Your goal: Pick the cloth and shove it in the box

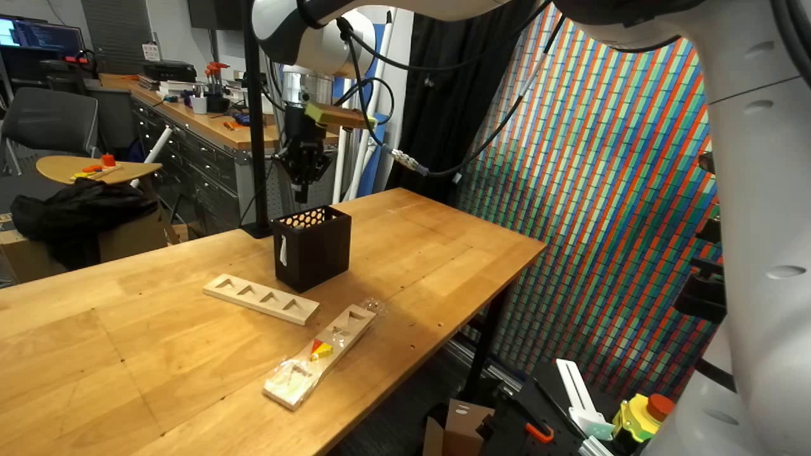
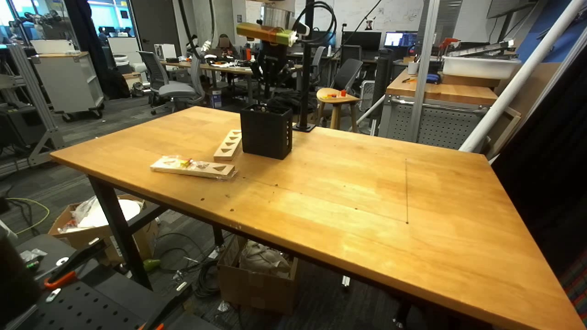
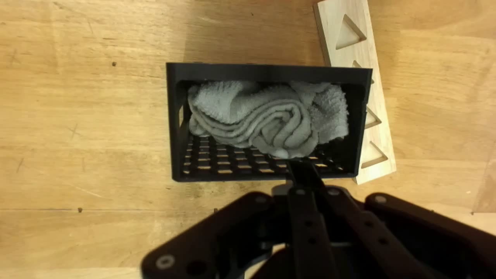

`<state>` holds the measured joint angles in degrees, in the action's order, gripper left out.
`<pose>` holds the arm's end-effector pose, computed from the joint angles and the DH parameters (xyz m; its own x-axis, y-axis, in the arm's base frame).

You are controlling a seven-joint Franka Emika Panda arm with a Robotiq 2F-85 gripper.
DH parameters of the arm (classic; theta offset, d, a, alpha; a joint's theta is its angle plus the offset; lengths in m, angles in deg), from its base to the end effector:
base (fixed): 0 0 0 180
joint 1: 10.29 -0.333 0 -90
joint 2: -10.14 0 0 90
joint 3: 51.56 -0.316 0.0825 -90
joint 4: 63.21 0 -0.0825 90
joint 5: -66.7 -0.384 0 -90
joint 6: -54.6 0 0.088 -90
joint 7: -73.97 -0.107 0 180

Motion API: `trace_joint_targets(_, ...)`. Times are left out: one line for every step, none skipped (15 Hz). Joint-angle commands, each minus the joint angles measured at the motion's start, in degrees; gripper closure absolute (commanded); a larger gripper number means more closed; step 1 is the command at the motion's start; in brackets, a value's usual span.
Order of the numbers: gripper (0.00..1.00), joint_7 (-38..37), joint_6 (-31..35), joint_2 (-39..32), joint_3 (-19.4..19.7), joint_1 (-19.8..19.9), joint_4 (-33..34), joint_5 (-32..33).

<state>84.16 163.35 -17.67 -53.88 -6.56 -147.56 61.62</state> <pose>0.6886 -0.0149 0.3941 0.9919 0.1200 -0.0420 0.1148 -0.9873 -0.1100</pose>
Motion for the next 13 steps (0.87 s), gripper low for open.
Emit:
trace_joint_targets(0.73,0.29,-1.34,2.11,0.41,0.01,1.13,-0.10)
trace_joint_targets(0.96,0.08,-0.20,0.87,0.38,-0.18,0.40,-0.13)
trace_joint_targets(0.88,0.09,-0.24,1.24,0.42,-0.16,0.49,-0.13)
trace_joint_targets(0.81,0.09,-0.31,1.46,0.43,-0.15,0.52,-0.14)
trace_joint_targets(0.74,0.10,-0.36,1.56,0.44,-0.15,0.53,-0.14)
trace_joint_targets(0.73,0.10,-0.40,1.57,0.44,-0.15,0.53,-0.14)
trace_joint_targets(0.73,0.10,-0.43,1.57,0.44,-0.15,0.53,-0.14)
trace_joint_targets(0.73,0.10,-0.43,1.57,0.44,-0.15,0.53,-0.14)
trace_joint_targets(0.73,0.10,-0.44,1.57,0.44,-0.15,0.53,-0.14)
trace_joint_targets(0.73,0.10,-0.45,1.57,0.44,-0.15,0.53,-0.14)
trace_joint_targets(0.73,0.10,-0.45,1.57,0.44,-0.15,0.53,-0.14)
trace_joint_targets(0.73,0.10,-0.45,1.57,0.44,-0.15,0.53,-0.14)
trace_joint_targets(0.73,0.10,-0.45,1.57,0.44,-0.15,0.53,-0.14)
